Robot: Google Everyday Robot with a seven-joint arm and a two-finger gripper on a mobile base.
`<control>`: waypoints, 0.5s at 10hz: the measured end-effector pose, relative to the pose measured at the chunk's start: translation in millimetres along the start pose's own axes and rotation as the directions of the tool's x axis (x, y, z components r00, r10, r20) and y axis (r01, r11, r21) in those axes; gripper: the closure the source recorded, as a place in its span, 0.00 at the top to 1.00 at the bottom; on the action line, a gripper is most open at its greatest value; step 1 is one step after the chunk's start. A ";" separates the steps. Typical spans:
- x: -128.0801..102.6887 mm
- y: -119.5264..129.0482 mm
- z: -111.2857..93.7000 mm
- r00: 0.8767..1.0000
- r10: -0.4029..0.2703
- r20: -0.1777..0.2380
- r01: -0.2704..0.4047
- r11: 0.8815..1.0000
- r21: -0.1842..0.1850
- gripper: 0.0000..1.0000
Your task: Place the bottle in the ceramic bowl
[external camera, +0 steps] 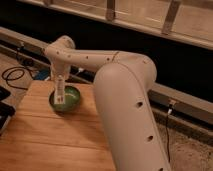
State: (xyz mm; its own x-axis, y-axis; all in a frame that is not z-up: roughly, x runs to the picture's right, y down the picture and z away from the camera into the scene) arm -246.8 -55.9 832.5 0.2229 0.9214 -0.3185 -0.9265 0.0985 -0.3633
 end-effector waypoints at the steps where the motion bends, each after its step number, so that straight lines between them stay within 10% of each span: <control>1: 6.3 -17.5 7.8 0.999 0.033 0.000 -0.033 0.999 -0.003 0.00; 5: 15.0 -31.9 15.2 0.998 0.058 -0.009 -0.058 0.998 -0.019 0.02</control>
State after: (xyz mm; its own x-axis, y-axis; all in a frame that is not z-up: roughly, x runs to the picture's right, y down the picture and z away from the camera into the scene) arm -218.5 -39.5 852.6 0.1717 0.9222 -0.3466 -0.9320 0.0381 -0.3604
